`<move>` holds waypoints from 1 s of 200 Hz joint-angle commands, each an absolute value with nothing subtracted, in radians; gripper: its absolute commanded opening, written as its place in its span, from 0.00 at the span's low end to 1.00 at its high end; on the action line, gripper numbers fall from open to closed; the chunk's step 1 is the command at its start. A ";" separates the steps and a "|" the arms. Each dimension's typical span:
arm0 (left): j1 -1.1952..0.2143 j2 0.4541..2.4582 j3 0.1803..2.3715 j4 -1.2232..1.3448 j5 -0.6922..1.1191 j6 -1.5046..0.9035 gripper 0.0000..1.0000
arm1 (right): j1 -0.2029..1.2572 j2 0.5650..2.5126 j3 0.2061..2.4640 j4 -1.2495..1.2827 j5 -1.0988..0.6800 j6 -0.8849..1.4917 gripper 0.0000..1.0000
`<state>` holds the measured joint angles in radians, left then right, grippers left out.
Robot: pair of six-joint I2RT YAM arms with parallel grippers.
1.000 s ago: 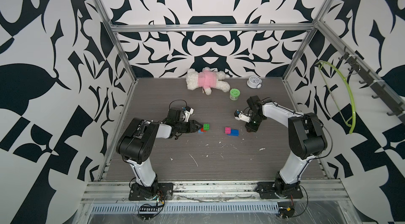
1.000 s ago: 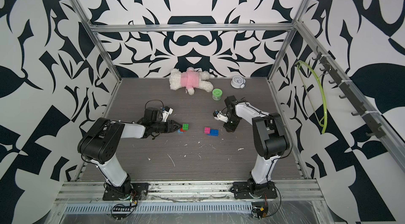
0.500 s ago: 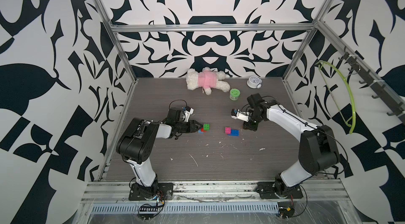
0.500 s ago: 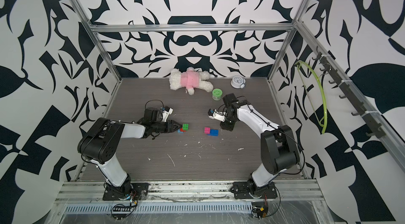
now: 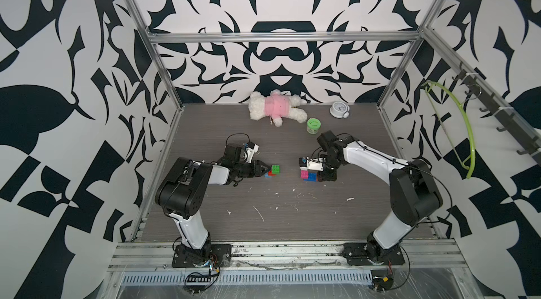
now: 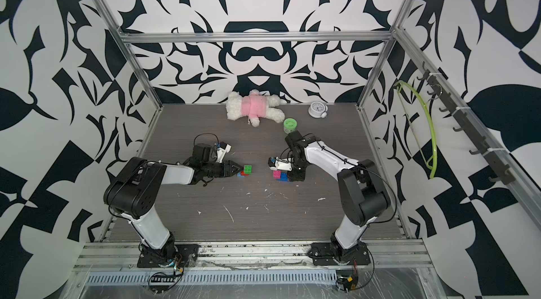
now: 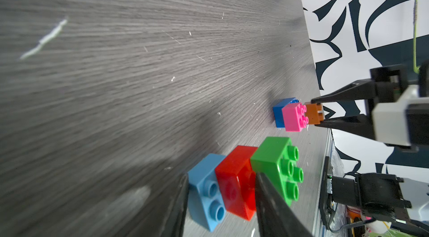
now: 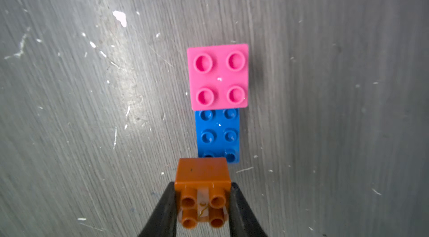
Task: Assemble the letter y with lego
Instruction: Assemble the lego brick with the lego brick.
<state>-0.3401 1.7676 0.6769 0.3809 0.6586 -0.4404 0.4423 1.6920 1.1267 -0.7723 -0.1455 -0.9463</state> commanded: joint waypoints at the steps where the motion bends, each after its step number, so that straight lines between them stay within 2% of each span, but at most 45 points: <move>1: -0.336 1.825 0.650 0.213 0.560 -0.411 0.49 | 0.456 1.694 1.171 -0.802 -0.143 -0.966 0.21; 200: -0.336 1.827 0.650 0.213 0.560 -0.412 0.48 | 0.457 1.783 1.221 -0.817 -0.078 -1.013 0.19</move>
<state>-0.3401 1.7683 0.6804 0.3759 0.6598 -0.4377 0.4541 1.7687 1.2053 -0.7845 -0.0937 -0.9909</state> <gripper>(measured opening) 0.486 0.330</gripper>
